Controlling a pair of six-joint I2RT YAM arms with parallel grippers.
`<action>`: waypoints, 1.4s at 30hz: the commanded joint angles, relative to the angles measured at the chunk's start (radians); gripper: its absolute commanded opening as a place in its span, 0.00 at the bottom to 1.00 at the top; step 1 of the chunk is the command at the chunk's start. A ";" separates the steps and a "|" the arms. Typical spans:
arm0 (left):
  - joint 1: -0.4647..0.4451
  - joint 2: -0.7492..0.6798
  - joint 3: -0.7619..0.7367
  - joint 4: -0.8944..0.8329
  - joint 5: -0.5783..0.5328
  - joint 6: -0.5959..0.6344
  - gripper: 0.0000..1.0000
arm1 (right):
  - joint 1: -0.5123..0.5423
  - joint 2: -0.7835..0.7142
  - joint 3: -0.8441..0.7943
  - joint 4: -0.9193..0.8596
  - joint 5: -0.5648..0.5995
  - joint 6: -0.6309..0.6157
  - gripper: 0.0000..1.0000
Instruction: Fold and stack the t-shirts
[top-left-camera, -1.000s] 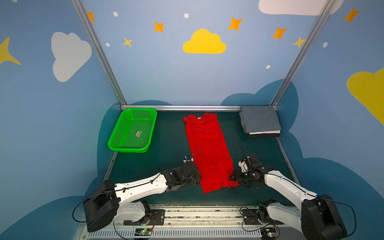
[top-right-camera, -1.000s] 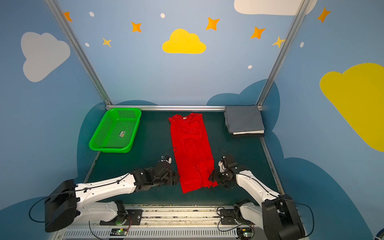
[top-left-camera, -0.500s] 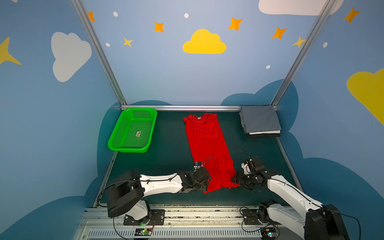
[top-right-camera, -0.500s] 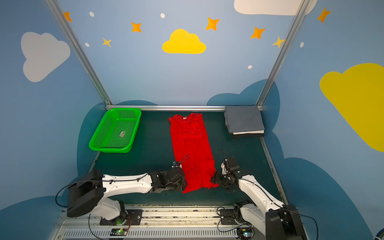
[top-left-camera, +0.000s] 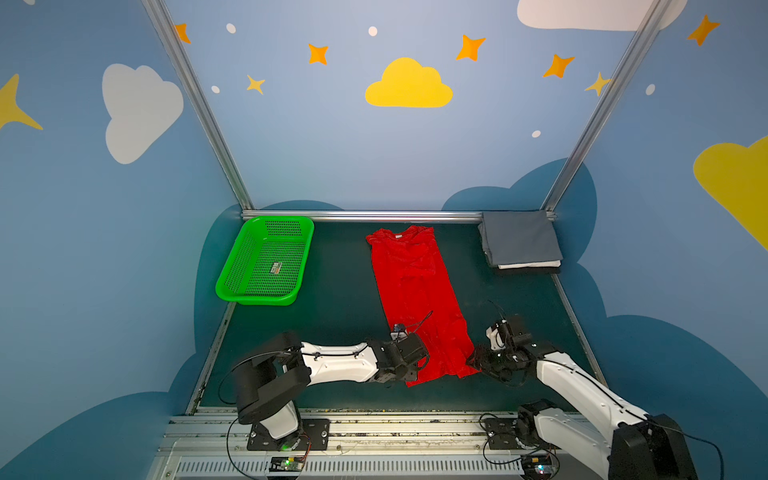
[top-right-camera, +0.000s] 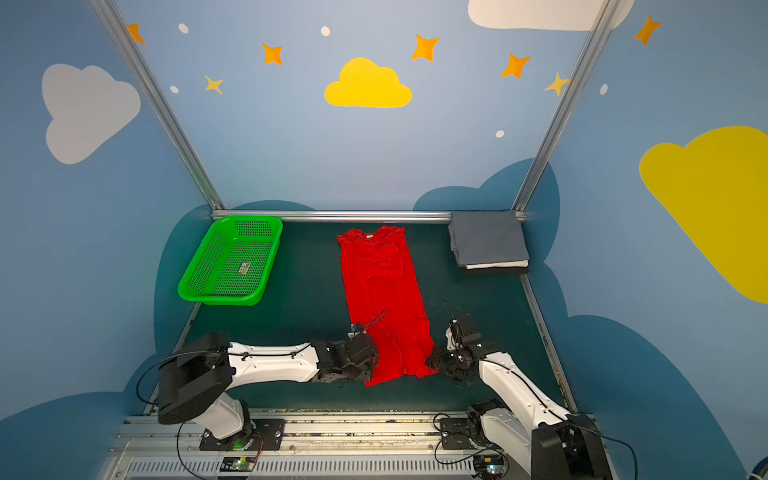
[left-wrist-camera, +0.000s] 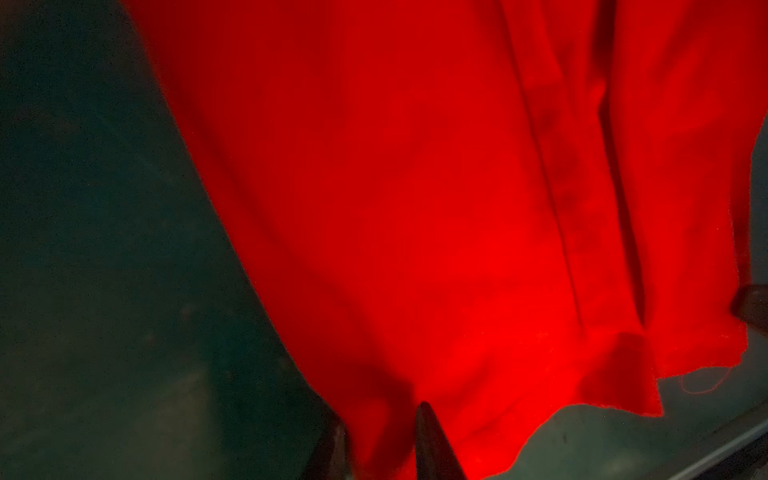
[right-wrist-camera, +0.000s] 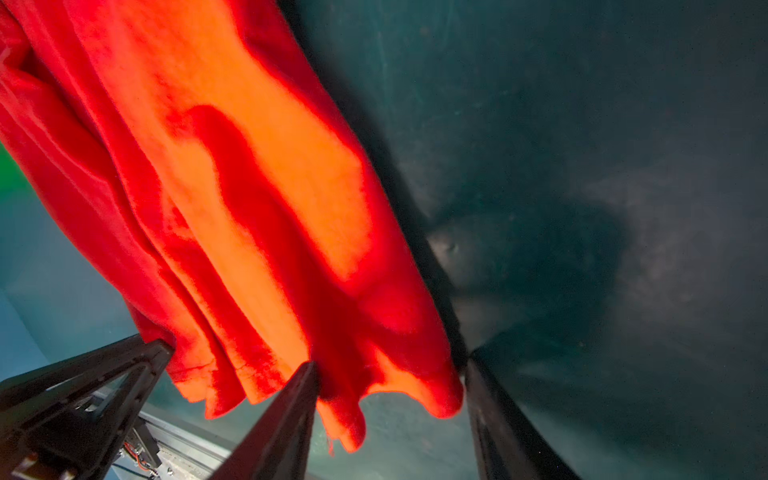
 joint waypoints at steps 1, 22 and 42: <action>-0.007 0.019 -0.009 -0.045 -0.007 -0.025 0.23 | -0.005 0.004 -0.011 -0.003 -0.005 -0.006 0.55; -0.007 -0.110 -0.136 -0.058 -0.073 -0.111 0.04 | -0.006 0.001 0.001 0.011 -0.064 -0.039 0.21; -0.005 -0.211 -0.160 -0.067 -0.139 -0.123 0.04 | 0.025 -0.097 -0.013 0.004 -0.177 0.019 0.09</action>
